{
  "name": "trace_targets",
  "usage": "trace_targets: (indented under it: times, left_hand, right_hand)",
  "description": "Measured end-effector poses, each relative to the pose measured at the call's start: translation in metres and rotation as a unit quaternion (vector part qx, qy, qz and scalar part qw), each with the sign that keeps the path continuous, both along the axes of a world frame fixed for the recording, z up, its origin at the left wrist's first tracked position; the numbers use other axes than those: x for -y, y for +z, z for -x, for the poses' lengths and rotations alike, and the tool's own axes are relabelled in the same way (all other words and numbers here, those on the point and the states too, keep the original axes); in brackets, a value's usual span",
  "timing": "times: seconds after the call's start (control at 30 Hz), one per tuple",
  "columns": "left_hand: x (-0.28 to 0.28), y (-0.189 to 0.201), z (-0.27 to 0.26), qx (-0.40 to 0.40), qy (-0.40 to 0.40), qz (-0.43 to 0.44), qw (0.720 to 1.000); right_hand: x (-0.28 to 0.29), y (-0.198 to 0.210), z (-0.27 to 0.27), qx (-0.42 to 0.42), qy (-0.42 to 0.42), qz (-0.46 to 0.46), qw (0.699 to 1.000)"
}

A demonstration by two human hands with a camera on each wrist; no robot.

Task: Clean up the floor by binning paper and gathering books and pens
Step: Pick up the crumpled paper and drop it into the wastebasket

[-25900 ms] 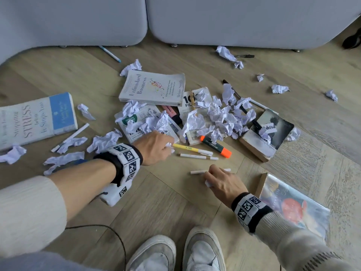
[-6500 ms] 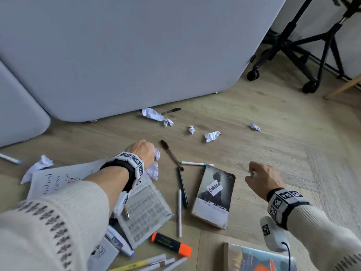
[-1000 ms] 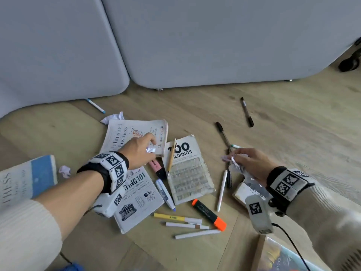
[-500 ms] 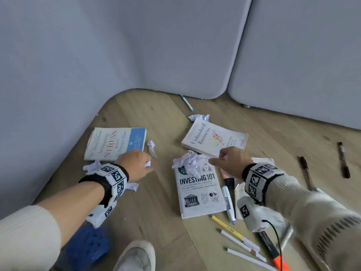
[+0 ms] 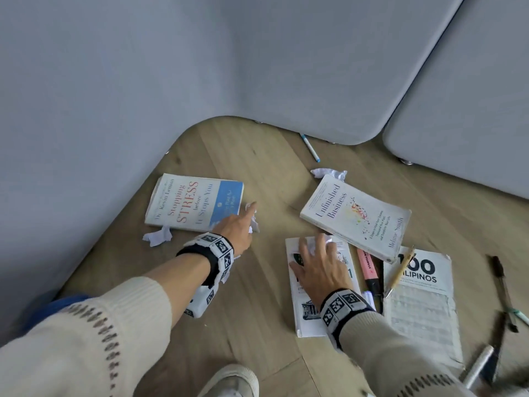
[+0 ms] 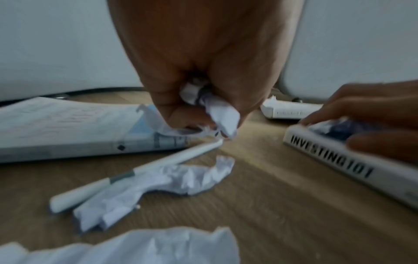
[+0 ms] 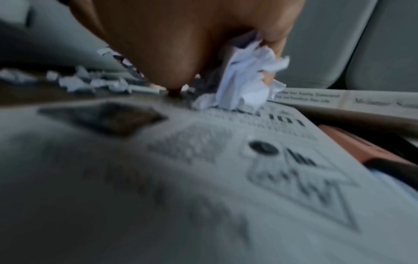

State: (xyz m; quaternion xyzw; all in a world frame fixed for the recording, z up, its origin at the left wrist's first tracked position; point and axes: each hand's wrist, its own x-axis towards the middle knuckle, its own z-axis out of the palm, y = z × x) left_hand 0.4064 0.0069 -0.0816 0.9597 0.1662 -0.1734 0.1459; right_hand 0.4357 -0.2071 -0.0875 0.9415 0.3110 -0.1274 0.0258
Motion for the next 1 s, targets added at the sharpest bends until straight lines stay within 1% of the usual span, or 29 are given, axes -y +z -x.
trace_targets:
  times: [0.1, 0.17, 0.27, 0.33, 0.4, 0.43, 0.47, 0.5, 0.63, 0.73, 0.8, 0.9, 1.0]
  left_hand:
    - [0.001, -0.008, 0.000, 0.014, -0.048, -0.041, 0.998]
    - [0.003, -0.013, -0.001, 0.031, -0.044, -0.071, 0.996]
    - [0.000, -0.017, 0.006, 0.054, -0.042, -0.061, 0.996]
    - [-0.007, -0.012, 0.012, 0.089, 0.000, -0.007, 0.996]
    - [-0.017, 0.002, 0.030, 0.149, 0.092, 0.051, 0.983]
    - [-0.022, 0.009, 0.045, 0.175, 0.137, 0.064, 0.973]
    - [-0.027, 0.015, 0.057, 0.194, 0.163, 0.070, 0.965]
    - [-0.035, 0.019, 0.070, 0.196, 0.174, 0.070, 0.962]
    - [-0.081, 0.029, 0.116, 0.142, 0.198, 0.082, 0.966]
    - [-0.108, 0.040, 0.141, 0.107, 0.210, 0.047, 0.971]
    - [-0.114, 0.046, 0.153, 0.067, 0.213, 0.018, 0.975]
    - [-0.114, 0.044, 0.158, 0.014, 0.209, -0.003, 0.978]
    - [-0.111, 0.030, 0.150, 0.004, 0.192, -0.007, 0.981]
  right_hand:
    - [0.010, -0.007, 0.000, 0.010, 0.021, -0.030, 0.999]
    - [0.018, -0.008, -0.005, 0.022, 0.043, -0.029, 0.998]
    - [0.014, -0.001, -0.012, 0.009, 0.056, -0.010, 0.998]
    - [0.005, 0.011, -0.023, 0.010, 0.028, -0.016, 0.999]
    - [-0.013, 0.022, -0.033, 0.019, -0.005, -0.057, 0.998]
    - [-0.025, 0.029, -0.034, 0.013, -0.021, -0.082, 0.996]
    - [-0.037, 0.034, -0.032, 0.003, -0.039, -0.101, 0.994]
    - [-0.050, 0.038, -0.025, -0.010, -0.038, -0.105, 0.994]
    - [-0.101, 0.034, 0.021, -0.060, 0.088, -0.091, 0.990]
    - [-0.125, 0.019, 0.051, -0.103, 0.142, -0.106, 0.979]
    - [-0.133, 0.012, 0.063, -0.077, 0.160, -0.117, 0.977]
    - [-0.134, 0.002, 0.080, -0.035, 0.220, -0.084, 0.971]
    - [-0.128, -0.017, 0.086, -0.026, 0.268, -0.041, 0.962]
